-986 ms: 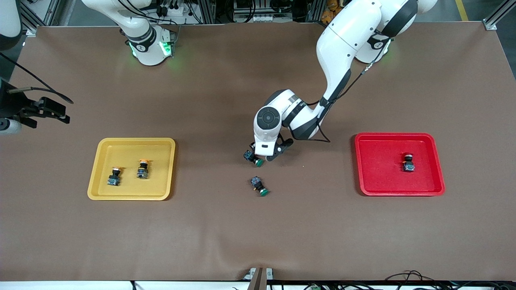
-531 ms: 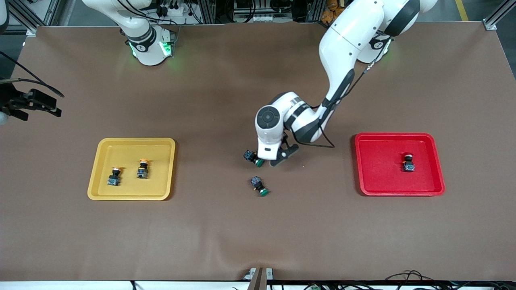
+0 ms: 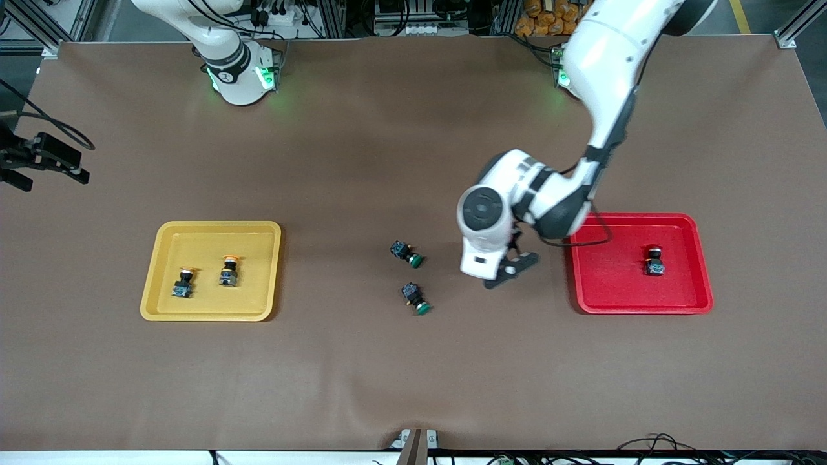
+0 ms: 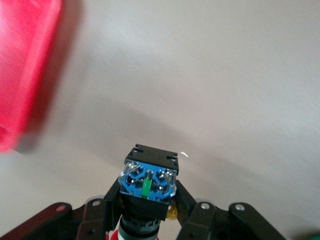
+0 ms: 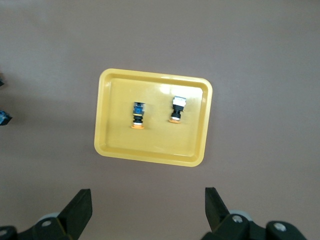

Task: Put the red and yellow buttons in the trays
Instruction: 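Carry the held button over the red tray with the left gripper, then lower the button into the red tray and open the left gripper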

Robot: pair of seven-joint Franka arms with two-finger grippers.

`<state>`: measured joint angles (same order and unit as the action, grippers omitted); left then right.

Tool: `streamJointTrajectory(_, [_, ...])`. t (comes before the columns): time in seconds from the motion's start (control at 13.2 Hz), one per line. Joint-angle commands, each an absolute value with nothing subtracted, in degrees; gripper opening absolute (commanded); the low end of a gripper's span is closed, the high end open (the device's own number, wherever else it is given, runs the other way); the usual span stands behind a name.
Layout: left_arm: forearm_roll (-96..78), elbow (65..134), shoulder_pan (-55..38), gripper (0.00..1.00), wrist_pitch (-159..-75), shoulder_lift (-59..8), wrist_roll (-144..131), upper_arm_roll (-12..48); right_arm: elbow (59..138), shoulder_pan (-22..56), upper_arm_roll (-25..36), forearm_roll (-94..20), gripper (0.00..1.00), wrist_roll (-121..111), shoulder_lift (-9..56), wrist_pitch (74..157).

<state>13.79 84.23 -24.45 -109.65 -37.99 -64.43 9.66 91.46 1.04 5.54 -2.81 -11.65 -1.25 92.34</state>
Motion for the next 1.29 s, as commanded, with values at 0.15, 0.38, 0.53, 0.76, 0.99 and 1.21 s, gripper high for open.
streamJointTrajectory(0.15, [14.2, 91.0, -15.6, 0.0, -107.6, -30.9, -49.1, 10.6, 90.7, 1.0, 5.2, -2.0, 1.0, -11.1, -1.9, 90.9])
streamJointTrajectory(0.38, [14.2, 93.3, -10.7, 0.0, -107.7, -28.6, -39.8, 10.6, 89.2, 0.7, 5.3, -1.2, 1.0, -11.4, -1.8, 91.1])
streamJointTrajectory(0.53, [14.2, 94.7, -6.8, 0.0, -107.8, -27.9, -32.8, 10.7, 89.0, -0.2, 5.4, -0.9, 1.0, -11.3, -1.3, 91.1])
streamJointTrajectory(0.76, [14.2, 97.6, -2.6, 0.0, -109.8, -27.8, -26.7, 10.7, 89.4, 0.5, 5.2, -0.9, 1.0, -11.2, -0.5, 90.9])
streamJointTrajectory(0.99, [14.2, 102.2, 3.5, 0.0, -116.2, -28.5, -19.6, 10.8, 92.3, 2.8, 5.1, -0.2, 1.0, -11.3, 1.5, 92.7])
streamJointTrajectory(1.21, [14.1, 107.6, 4.7, 0.0, -124.4, -29.9, -19.5, 10.8, 98.4, 2.5, 5.3, -0.2, 1.0, -11.6, -0.7, 100.0])
